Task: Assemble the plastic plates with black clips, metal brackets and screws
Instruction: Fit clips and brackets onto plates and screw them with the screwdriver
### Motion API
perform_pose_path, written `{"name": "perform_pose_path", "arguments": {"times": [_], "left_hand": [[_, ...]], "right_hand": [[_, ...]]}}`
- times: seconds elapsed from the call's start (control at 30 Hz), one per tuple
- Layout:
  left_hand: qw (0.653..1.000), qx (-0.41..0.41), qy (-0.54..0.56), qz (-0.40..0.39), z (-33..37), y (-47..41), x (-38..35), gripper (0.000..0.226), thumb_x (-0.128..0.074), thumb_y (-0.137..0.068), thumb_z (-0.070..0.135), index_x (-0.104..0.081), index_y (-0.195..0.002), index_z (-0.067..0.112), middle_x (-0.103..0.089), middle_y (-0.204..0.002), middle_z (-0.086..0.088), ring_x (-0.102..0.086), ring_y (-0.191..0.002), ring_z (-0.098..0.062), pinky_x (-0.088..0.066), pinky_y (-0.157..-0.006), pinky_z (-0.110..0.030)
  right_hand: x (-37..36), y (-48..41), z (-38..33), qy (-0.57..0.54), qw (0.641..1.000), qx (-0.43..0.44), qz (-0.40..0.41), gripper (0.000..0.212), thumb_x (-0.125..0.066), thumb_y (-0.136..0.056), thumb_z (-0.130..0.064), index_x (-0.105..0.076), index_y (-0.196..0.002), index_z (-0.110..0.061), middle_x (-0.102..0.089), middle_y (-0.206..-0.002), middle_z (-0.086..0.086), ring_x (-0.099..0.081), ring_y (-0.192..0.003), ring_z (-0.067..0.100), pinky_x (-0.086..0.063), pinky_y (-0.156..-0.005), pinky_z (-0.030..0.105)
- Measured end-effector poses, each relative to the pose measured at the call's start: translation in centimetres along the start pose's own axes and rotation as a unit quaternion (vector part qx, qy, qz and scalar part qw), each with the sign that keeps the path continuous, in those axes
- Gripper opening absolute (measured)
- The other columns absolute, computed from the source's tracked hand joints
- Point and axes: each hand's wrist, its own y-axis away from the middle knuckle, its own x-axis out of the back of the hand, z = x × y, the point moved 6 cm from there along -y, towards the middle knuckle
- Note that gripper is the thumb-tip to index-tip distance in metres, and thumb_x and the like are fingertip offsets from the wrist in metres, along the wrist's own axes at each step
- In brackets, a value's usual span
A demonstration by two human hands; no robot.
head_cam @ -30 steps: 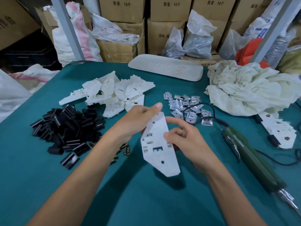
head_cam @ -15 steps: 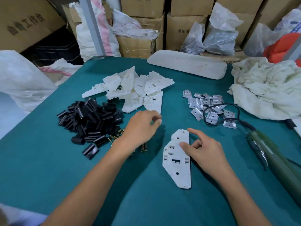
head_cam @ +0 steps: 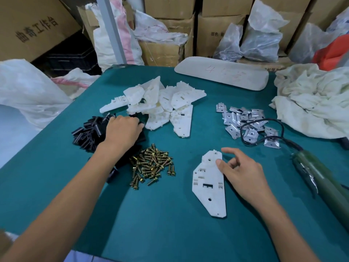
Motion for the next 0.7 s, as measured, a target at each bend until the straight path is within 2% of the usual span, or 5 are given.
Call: {"name": "perform_pose_path", "arguments": {"times": [0.17, 0.3, 0.47, 0.57, 0.7], "left_hand": [[0.983, -0.035, 0.163, 0.071, 1.5, 1.1, 3.2, 0.036, -0.042, -0.106, 0.034, -0.068, -0.098, 0.011, -0.067, -0.086, -0.010, -0.061, -0.084, -0.034, -0.044, -0.072, -0.040], [0.899, -0.155, 0.404, -0.069, 9.6, 5.3, 5.2, 0.035, -0.041, -0.104, 0.048, -0.066, -0.088, 0.029, -0.060, -0.066, 0.008, -0.051, -0.060, -0.006, -0.039, -0.058, -0.023], [0.865, -0.225, 0.440, -0.092, 16.6, 7.8, 4.6, 0.030, -0.049, -0.104, 0.041, -0.065, -0.087, 0.022, -0.060, -0.072, 0.008, -0.053, -0.069, -0.007, -0.039, -0.064, -0.022], [0.896, -0.182, 0.400, -0.065, 16.0, 6.0, 3.5, 0.034, -0.052, -0.099, 0.053, -0.069, -0.095, 0.024, -0.068, -0.082, 0.010, -0.059, -0.080, -0.007, -0.047, -0.071, -0.026], [0.969, -0.157, 0.193, -0.017, 14.8, 3.9, 1.8, 0.039, -0.051, -0.099, 0.054, -0.068, -0.101, 0.019, -0.067, -0.096, -0.001, -0.051, -0.101, -0.024, -0.039, -0.082, -0.032]], "right_hand": [[0.7, -0.1, -0.8, -0.061, 0.997, 0.012, 0.053, 0.016, -0.070, -0.092, -0.041, -0.064, -0.106, -0.047, -0.063, -0.076, -0.015, -0.053, -0.060, 0.005, -0.043, -0.063, 0.016], [0.2, 0.3, -2.9, -0.262, 0.965, 0.023, -0.009, 0.029, -0.073, -0.086, -0.043, -0.071, -0.114, -0.046, -0.067, -0.095, -0.011, -0.058, -0.068, 0.012, -0.051, -0.059, 0.023], [0.0, 0.5, -3.6, -0.327, 0.943, 0.047, -0.037, 0.029, -0.077, -0.088, -0.023, -0.076, -0.114, -0.037, -0.073, -0.096, -0.007, -0.066, -0.081, 0.010, -0.056, -0.073, 0.023], [0.6, 0.0, -2.1, -0.312, 0.950, -0.003, 0.001, 0.027, -0.074, -0.093, -0.014, -0.076, -0.108, -0.037, -0.072, -0.090, -0.009, -0.065, -0.075, 0.010, -0.056, -0.067, 0.022], [1.1, -0.4, 0.1, -0.239, 0.967, -0.078, 0.042, 0.020, -0.075, -0.092, -0.024, -0.073, -0.104, -0.041, -0.075, -0.083, -0.006, -0.064, -0.067, 0.008, -0.052, -0.058, 0.023]]}}
